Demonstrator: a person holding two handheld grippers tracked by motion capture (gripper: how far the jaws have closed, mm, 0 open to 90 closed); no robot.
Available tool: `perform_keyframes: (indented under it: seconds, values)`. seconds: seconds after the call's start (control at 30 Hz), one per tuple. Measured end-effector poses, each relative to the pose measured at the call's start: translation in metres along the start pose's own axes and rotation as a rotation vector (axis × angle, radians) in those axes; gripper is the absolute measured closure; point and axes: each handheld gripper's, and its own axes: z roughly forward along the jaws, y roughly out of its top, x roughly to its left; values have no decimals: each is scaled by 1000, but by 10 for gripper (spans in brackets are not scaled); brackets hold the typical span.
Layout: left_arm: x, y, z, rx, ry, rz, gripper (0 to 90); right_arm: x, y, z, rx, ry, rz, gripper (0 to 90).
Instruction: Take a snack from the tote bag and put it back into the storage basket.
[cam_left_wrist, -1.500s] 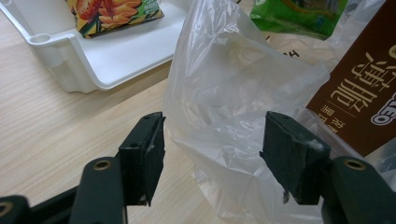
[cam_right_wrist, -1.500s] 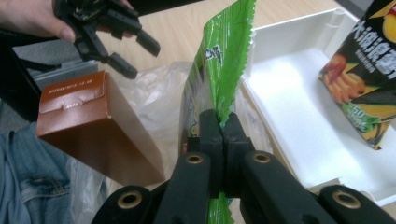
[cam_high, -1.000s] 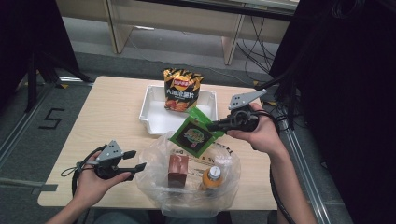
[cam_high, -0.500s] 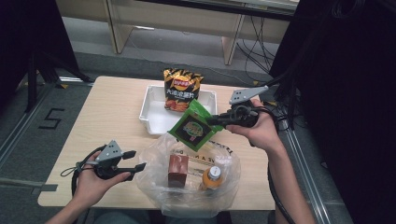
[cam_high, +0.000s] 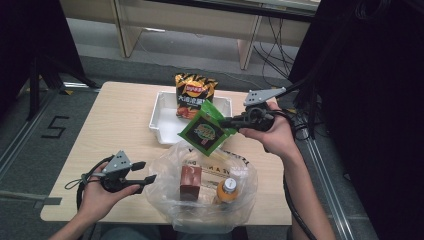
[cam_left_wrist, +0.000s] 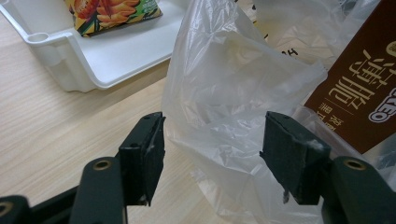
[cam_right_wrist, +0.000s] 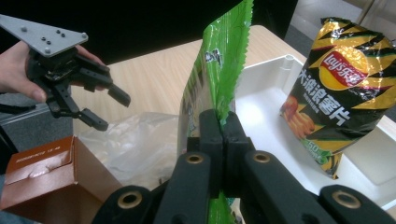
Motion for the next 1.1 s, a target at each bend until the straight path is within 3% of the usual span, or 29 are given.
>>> perform_keyframes:
  seconds: [0.07,0.1,0.13,0.2,0.3,0.33,0.4,0.47,0.5,0.57,0.67,0.77,0.87,0.9,1.0,1.1]
  values:
    - [0,0,0,4,1,4,384,-2,1,0,6,0,-14,900]
    - [0,0,0,4,0,4,384,-1,2,0,9,-1,7,900]
    - [0,0,0,4,0,4,384,-3,2,1,-4,-8,-14,900]
    - [0,0,0,5,0,4,384,-2,2,2,-4,-11,13,900]
    - [0,0,0,3,-3,8,384,-5,4,2,-11,-14,0,900]
    - [0,0,0,4,-3,7,384,-4,4,3,-28,-21,20,900]
    - [0,0,0,-3,-4,6,384,-6,5,3,-17,-20,5,900]
    - [0,-1,0,-3,-4,7,384,-6,6,4,-18,-15,26,900]
    - [0,-1,0,-3,-8,7,384,-8,6,5,-40,-26,13,900]
    - [0,-1,0,-1,-4,7,384,-8,7,4,-19,-17,29,900]
    - [0,-1,-1,5,-11,8,384,-11,7,7,-46,-25,25,900]
    - [0,-1,-1,6,-6,11,384,-13,9,7,-26,-17,39,900]
    - [0,-1,-1,6,-1,12,384,-16,9,10,-50,-35,20,900]
    - [0,-1,-1,6,-1,12,384,-16,9,11,-42,-25,45,900]
    - [0,-1,-1,5,0,12,384,-20,9,11,-39,-29,31,900]
    - [0,-1,-1,6,1,15,384,-22,9,14,-48,-34,51,900]
